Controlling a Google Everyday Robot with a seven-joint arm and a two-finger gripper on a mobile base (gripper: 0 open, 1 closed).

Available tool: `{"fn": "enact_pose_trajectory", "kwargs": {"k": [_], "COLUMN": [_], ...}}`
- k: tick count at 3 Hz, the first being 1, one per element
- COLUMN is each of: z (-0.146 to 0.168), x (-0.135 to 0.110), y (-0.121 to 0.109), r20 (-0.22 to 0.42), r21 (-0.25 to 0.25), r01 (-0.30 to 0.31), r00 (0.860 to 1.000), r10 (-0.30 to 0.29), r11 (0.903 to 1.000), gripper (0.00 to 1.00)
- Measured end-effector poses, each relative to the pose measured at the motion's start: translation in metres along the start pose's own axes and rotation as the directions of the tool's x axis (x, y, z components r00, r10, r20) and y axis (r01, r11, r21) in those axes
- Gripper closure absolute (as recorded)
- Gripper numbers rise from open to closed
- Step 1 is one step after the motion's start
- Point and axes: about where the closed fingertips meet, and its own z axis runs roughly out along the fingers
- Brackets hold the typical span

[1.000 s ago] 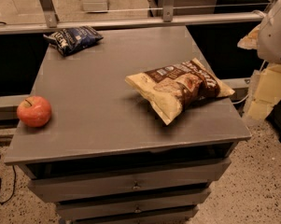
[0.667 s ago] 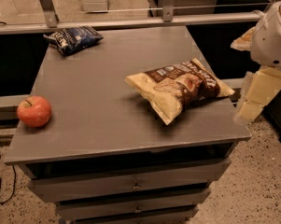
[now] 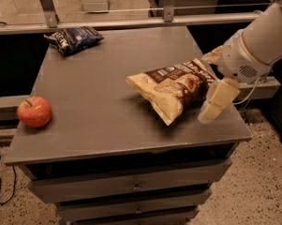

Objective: Move brown chip bag near blue chip bag

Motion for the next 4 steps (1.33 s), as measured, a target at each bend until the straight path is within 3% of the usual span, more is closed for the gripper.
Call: {"fn": "enact_pose_trajectory", "kwargs": {"k": [1, 2, 3, 4], "z": [0.035, 0.061, 0.078, 0.075], "x": [-0.01, -0.012, -0.007, -0.004], "y": [-0.009, -0.019, -0.033, -0.04], "r20": [0.091, 0.128, 0.137, 0.141], "r21": [-0.015, 0.022, 0.08, 0.139], "r01": [-0.007, -0.006, -0.005, 0.012], "r00": [0.996, 0.992, 0.99, 0.989], "r10": [0.008, 0.003, -0.006, -0.032], "r11": [0.9999, 0.9997, 0.9968, 0.9902], "gripper": [0.0, 0.16, 0.4, 0.64]}}
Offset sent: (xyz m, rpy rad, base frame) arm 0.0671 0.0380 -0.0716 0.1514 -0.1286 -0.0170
